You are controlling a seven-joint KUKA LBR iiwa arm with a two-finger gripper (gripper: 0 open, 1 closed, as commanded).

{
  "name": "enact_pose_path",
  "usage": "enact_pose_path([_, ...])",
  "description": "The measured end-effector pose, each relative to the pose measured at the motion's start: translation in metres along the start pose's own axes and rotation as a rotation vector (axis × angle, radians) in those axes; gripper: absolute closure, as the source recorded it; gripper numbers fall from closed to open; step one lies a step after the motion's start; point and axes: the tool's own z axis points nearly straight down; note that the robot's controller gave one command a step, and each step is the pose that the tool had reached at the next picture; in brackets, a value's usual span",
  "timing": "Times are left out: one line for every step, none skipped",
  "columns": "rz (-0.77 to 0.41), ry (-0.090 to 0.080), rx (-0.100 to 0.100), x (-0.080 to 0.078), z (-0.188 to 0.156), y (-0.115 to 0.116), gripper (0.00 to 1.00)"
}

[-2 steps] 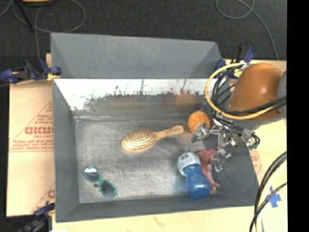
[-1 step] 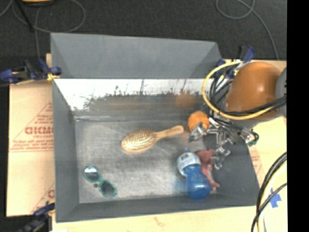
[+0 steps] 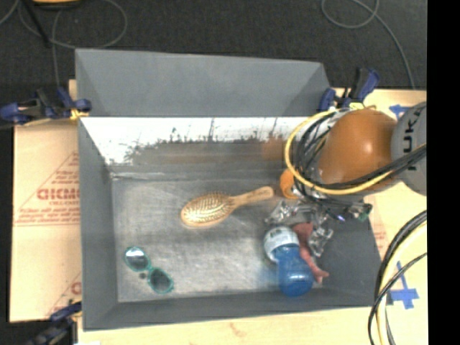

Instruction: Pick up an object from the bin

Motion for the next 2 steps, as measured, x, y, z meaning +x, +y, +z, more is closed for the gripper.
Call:
enact_pose_path([-0.118, 0.002, 0.002, -0.0088, 0.02, 0.0006, 1.0])
enact_pose_path([-0.118, 0.002, 0.002, -0.0088, 0.02, 0.0006, 1.0])
